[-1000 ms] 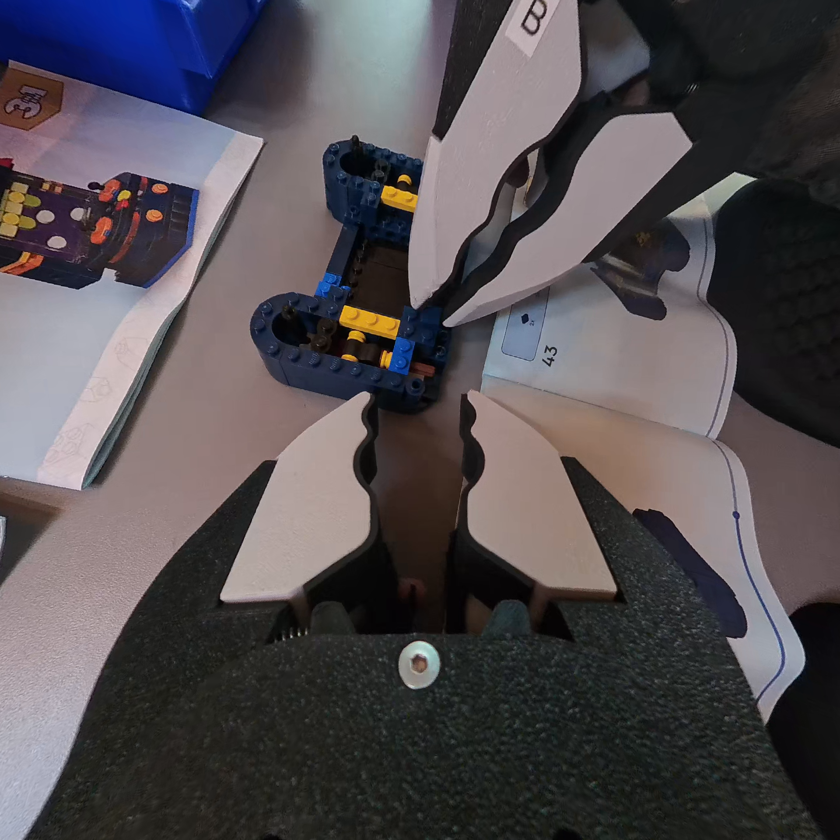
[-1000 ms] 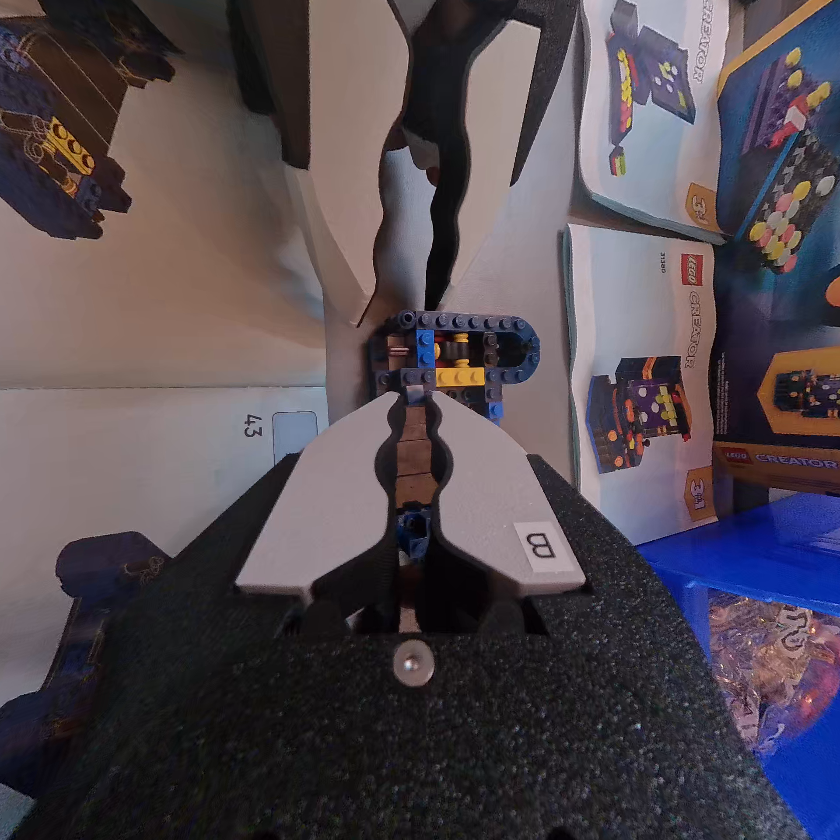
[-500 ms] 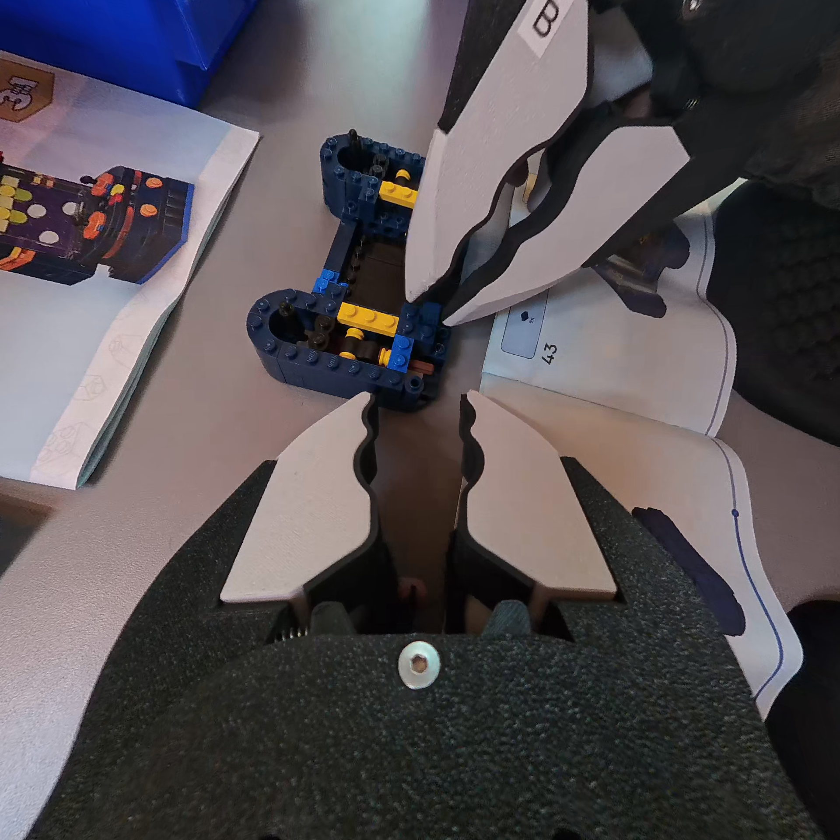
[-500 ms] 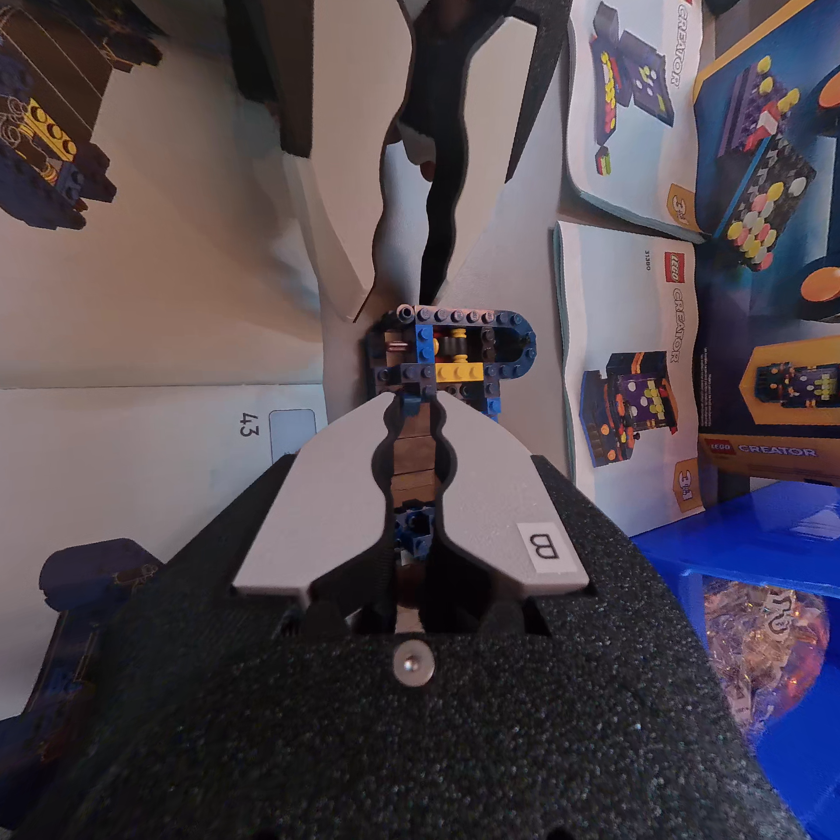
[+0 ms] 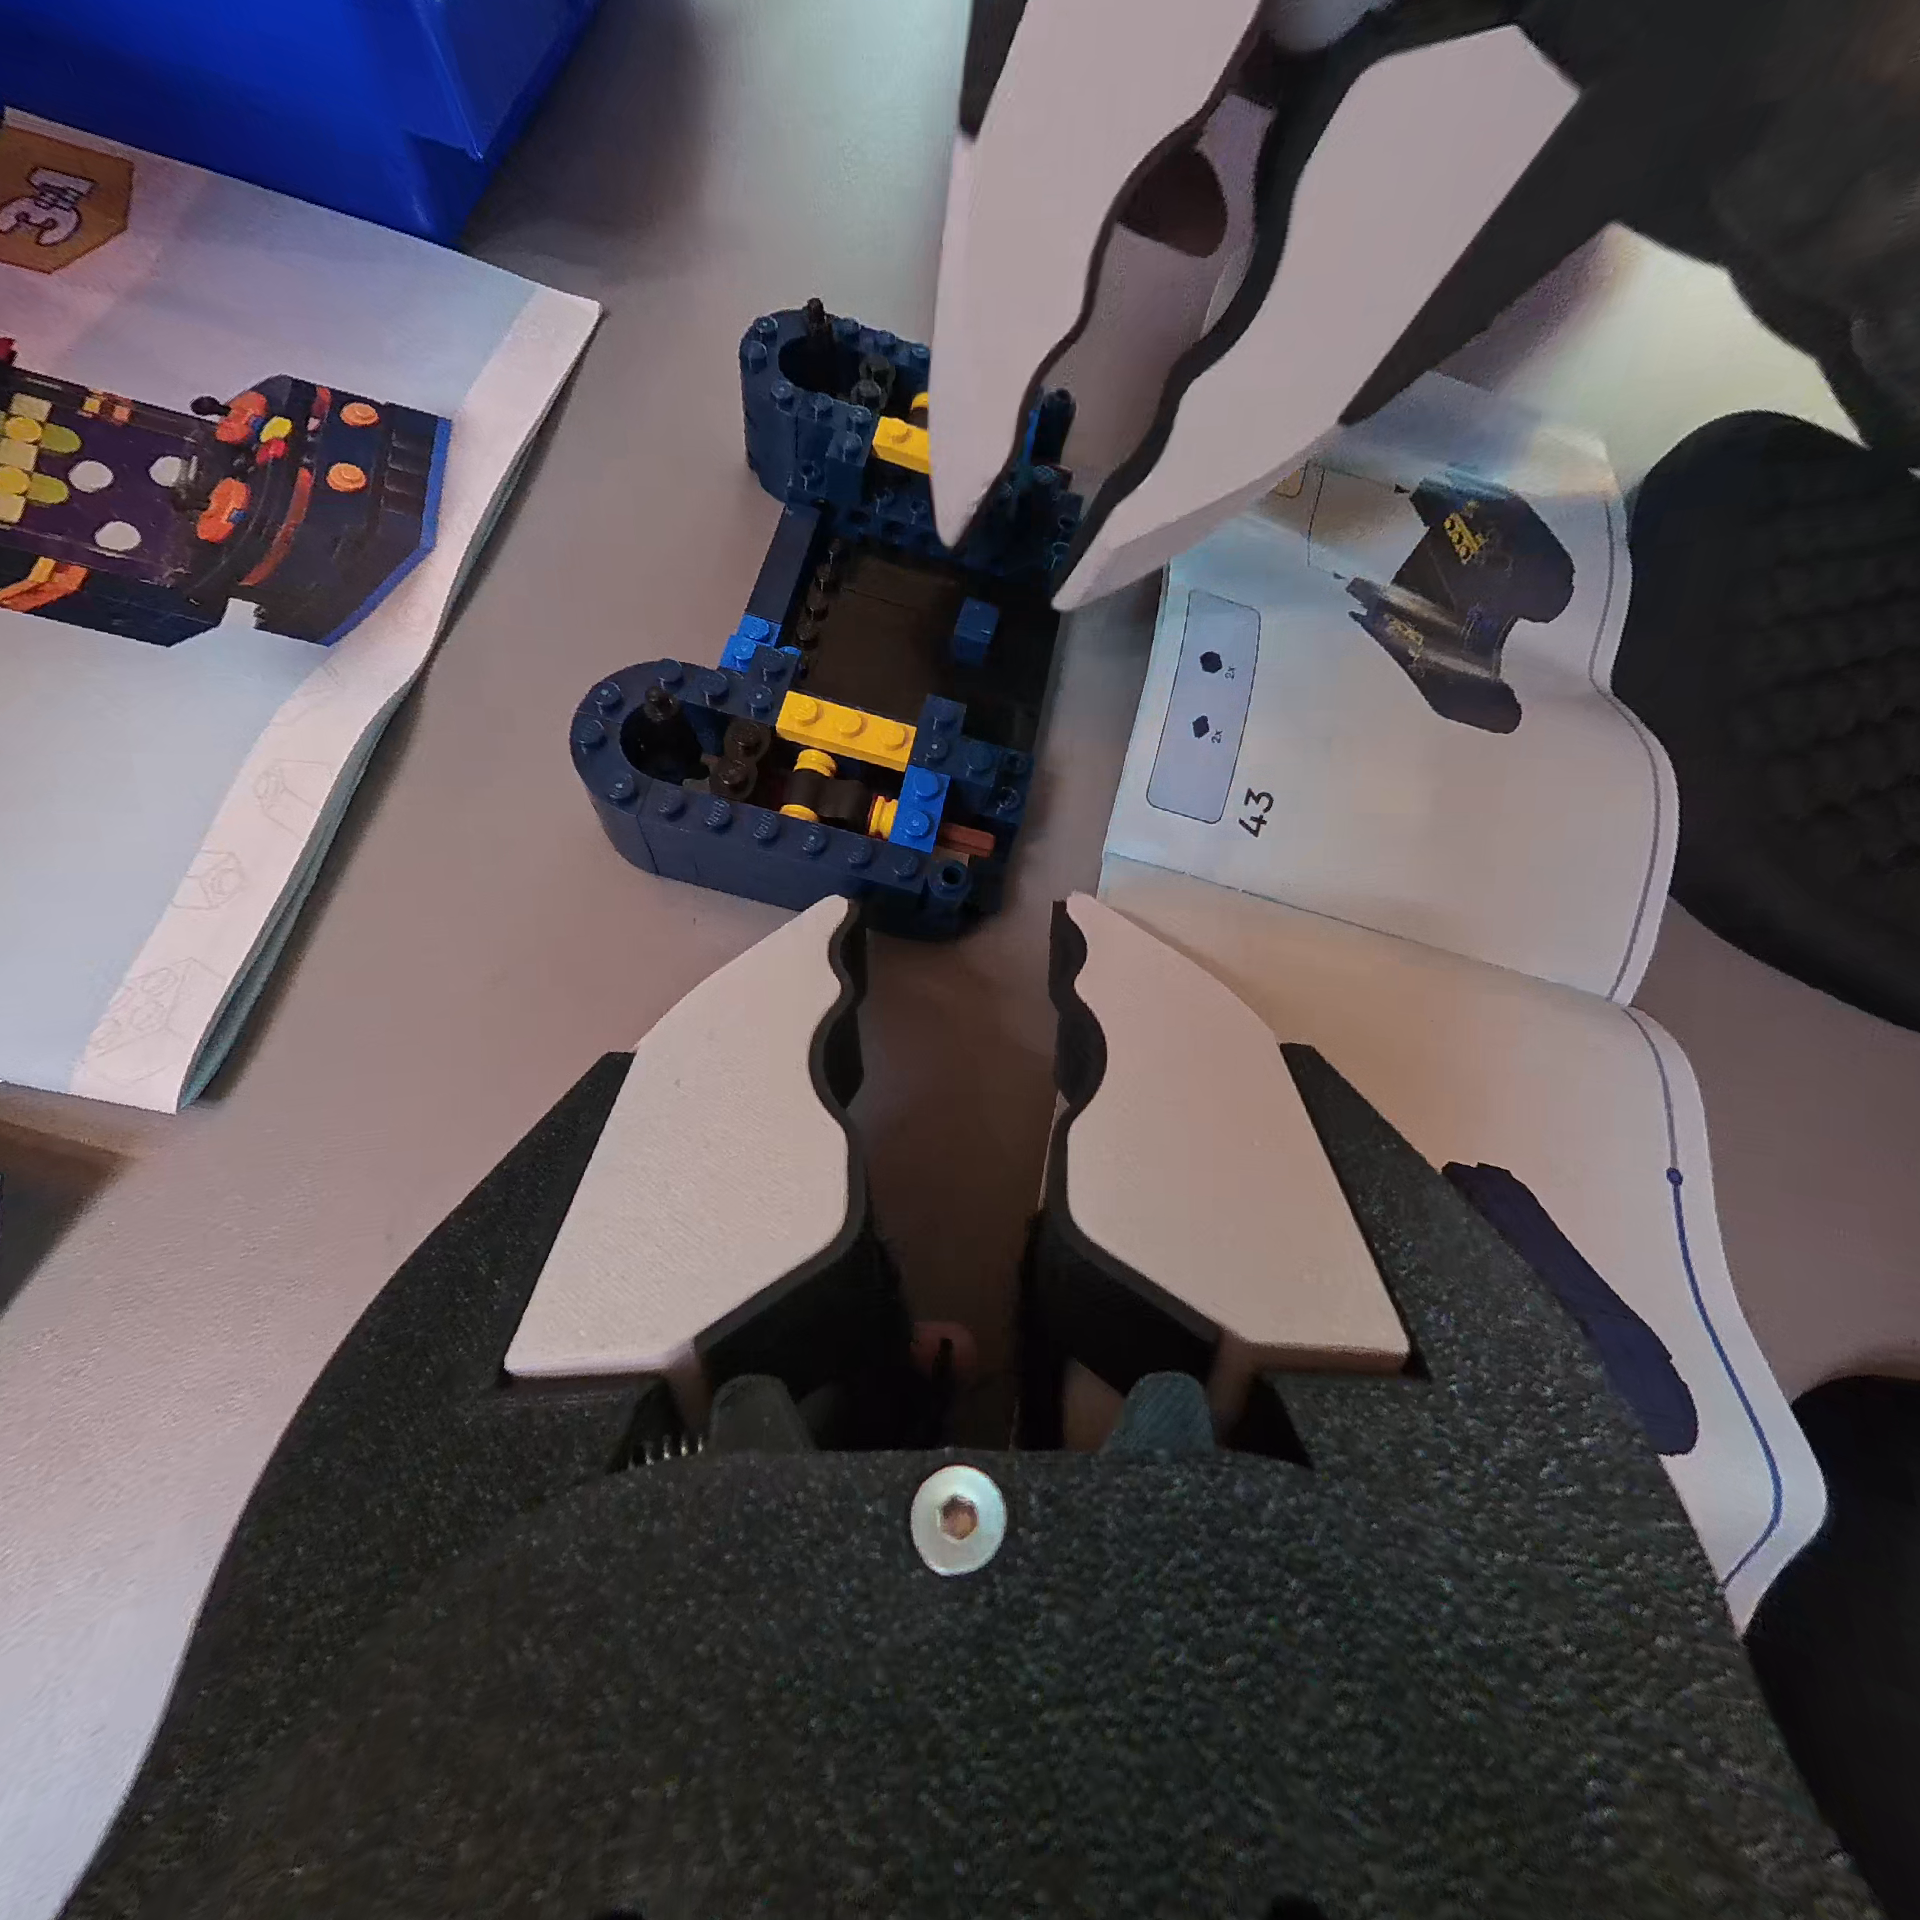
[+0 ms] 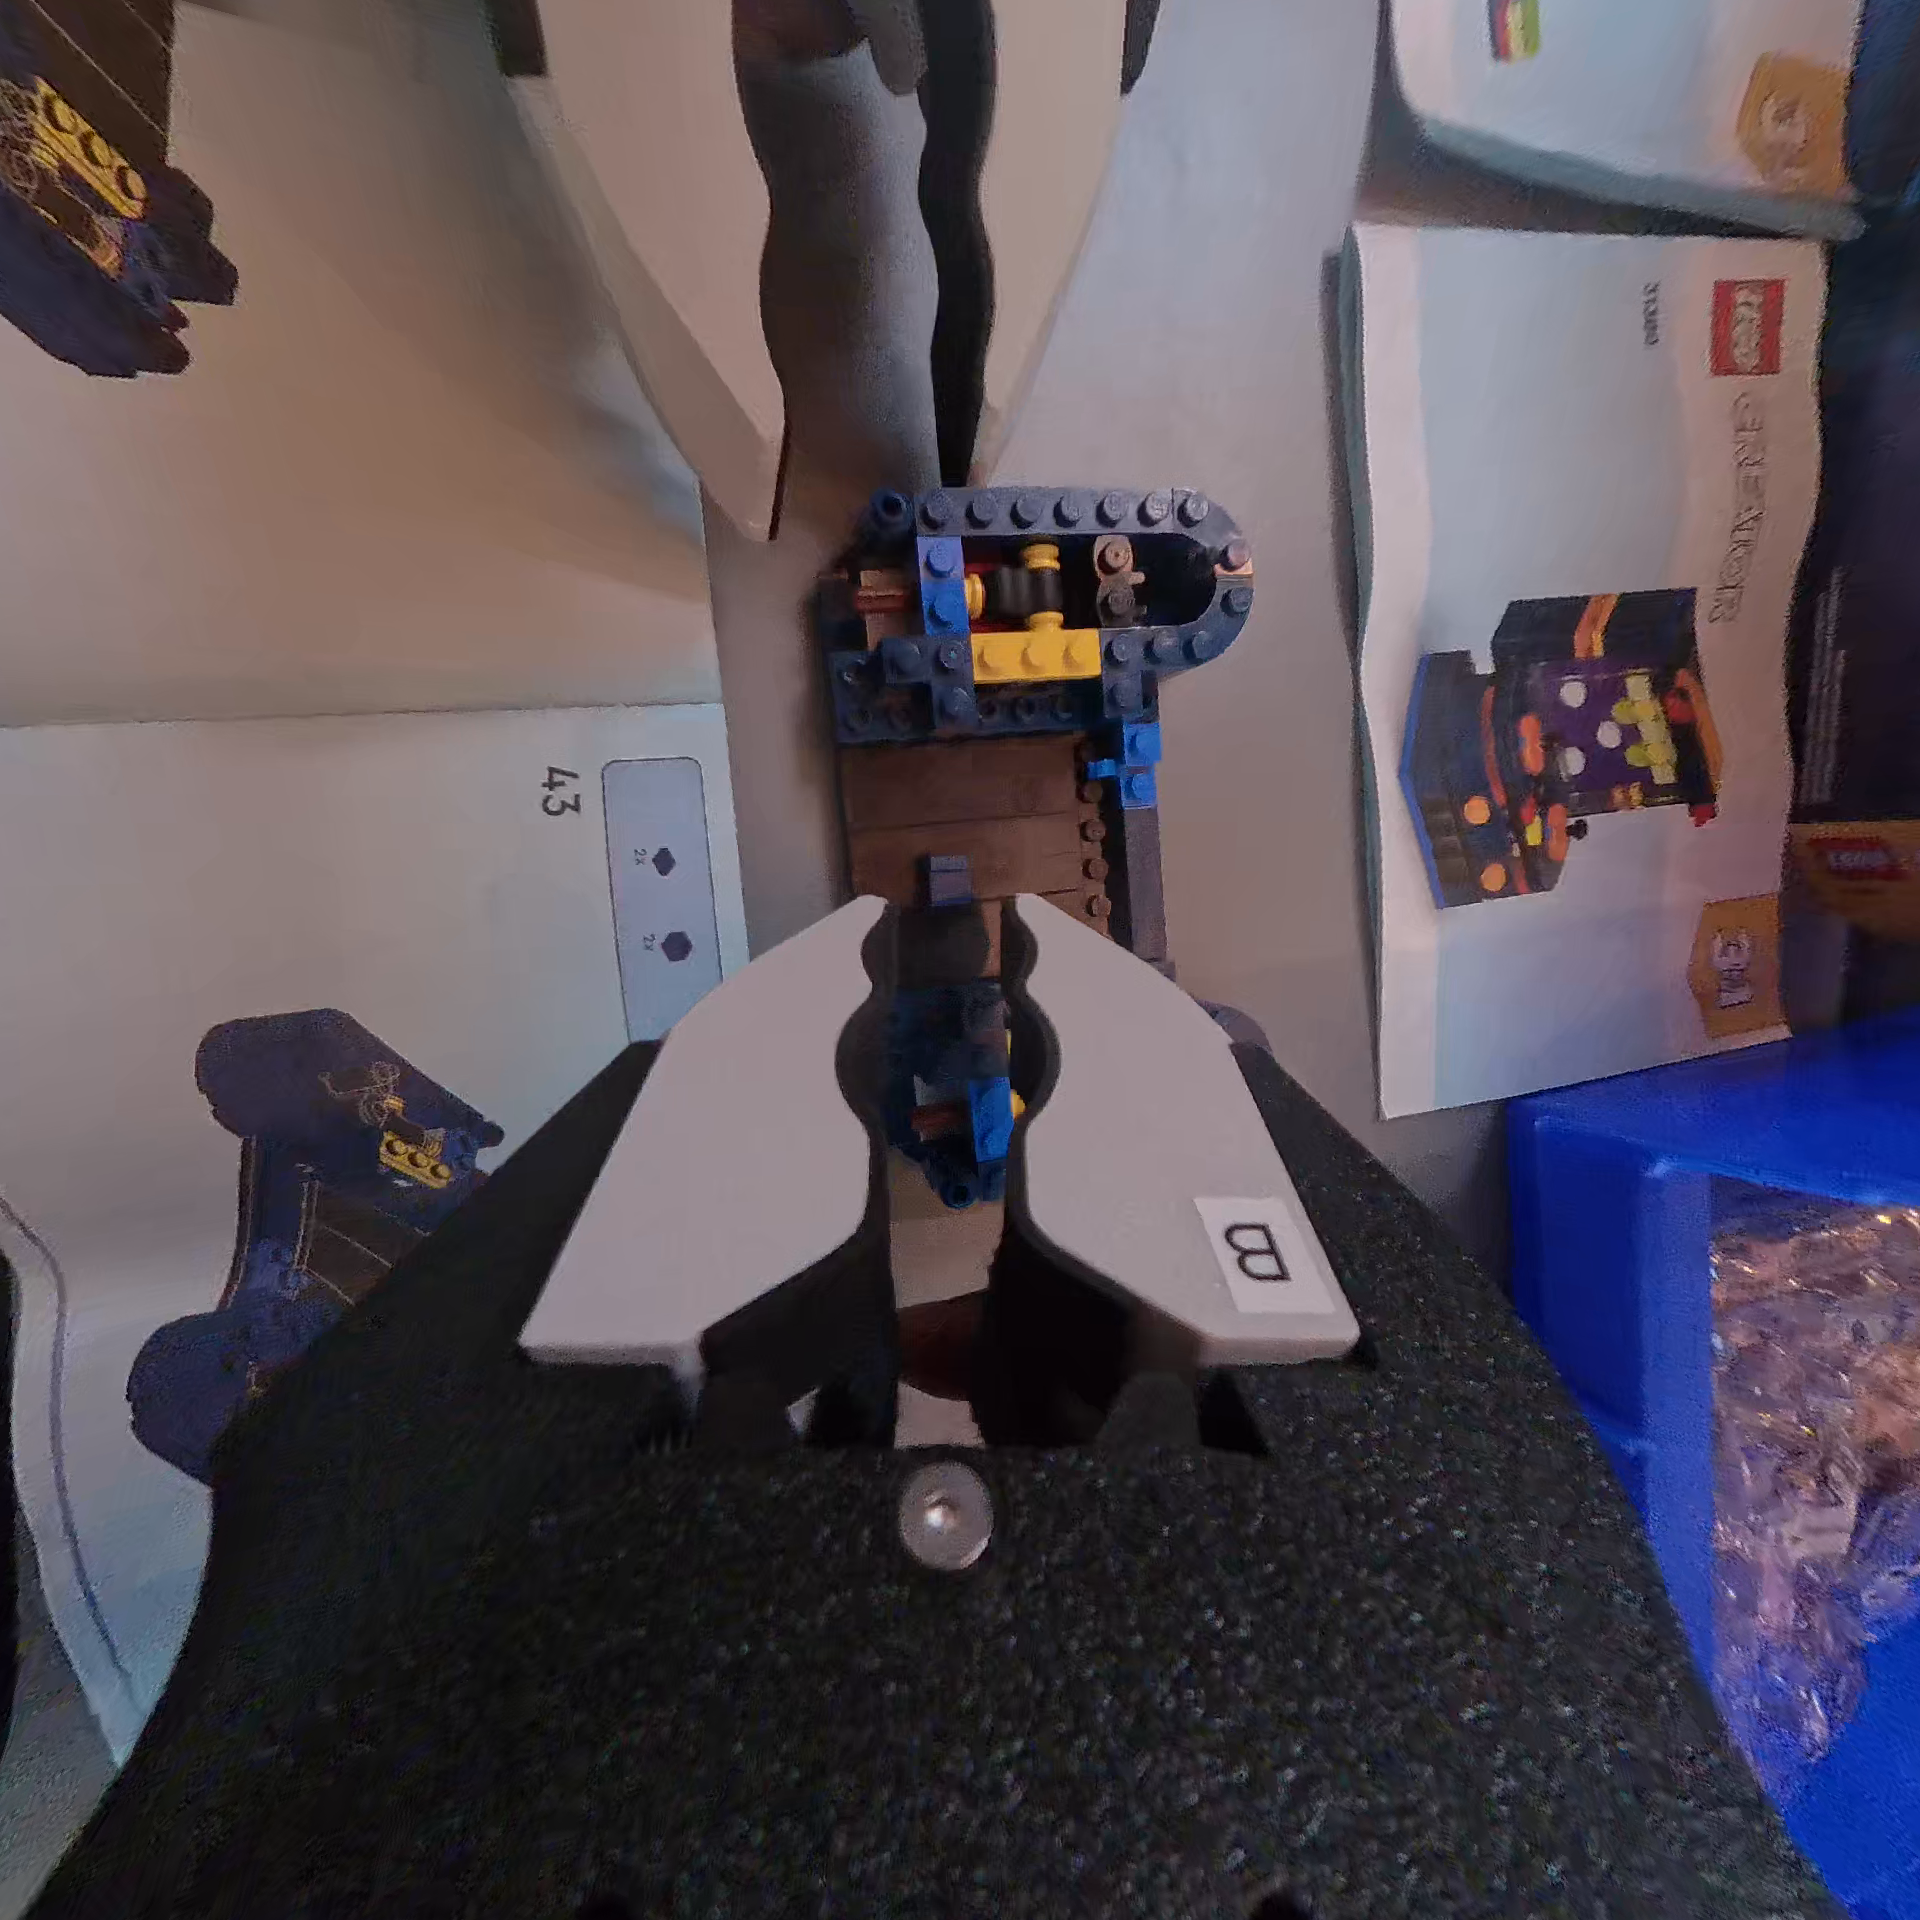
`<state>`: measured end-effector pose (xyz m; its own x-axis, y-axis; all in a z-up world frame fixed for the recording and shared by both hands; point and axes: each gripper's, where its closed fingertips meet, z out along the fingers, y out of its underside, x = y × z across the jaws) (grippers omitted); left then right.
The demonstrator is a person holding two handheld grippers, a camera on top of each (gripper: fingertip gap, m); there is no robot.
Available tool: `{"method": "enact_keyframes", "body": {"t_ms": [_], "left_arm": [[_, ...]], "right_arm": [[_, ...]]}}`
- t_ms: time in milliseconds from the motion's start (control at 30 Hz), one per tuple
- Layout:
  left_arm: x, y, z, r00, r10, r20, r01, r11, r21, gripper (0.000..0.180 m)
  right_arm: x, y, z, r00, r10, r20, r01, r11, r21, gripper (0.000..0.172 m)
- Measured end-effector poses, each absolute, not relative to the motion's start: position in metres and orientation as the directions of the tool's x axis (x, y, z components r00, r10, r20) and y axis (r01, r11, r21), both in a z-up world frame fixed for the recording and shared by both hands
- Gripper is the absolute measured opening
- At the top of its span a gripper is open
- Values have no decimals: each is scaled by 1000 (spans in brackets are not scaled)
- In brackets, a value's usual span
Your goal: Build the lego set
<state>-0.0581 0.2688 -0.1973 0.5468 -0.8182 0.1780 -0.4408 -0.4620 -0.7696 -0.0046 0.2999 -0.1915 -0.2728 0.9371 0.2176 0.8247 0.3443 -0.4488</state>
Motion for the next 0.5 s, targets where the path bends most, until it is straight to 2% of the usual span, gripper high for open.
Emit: {"method": "enact_keyframes", "body": {"t_ms": [100,167,267,300,333,400,433,500], "left_arm": [[-60,270,-195,555,-813,177,-430,-463,-775,33],[-61,272,-191,563,-807,178,-414,-462,-784,33],[-63,277,-175,585,-793,172,-346,-436,-831,30],[-63,280,-164,589,-789,175,-294,-411,-863,29],[-61,281,-149,579,-792,195,-220,-382,-898,27],[-57,278,-114,509,-796,327,15,-372,-928,25],[-56,276,-97,427,-793,434,164,-405,-900,25],[-56,267,-66,142,-766,627,419,-528,-739,25]], "right_arm": [[-7,300,-201,-293,935,198,833,351,-427,18],[-10,299,-205,-294,937,189,829,349,-438,10],[-13,299,-200,-274,942,192,795,334,-507,8],[-16,300,-191,-246,949,199,760,316,-567,8],[-22,299,-176,-213,957,199,690,292,-663,8],[-36,289,-126,-169,967,190,395,243,-886,8],[-38,280,-97,-175,965,194,202,229,-952,7],[-34,268,-58,-159,955,251,-85,240,-967,7]]}}
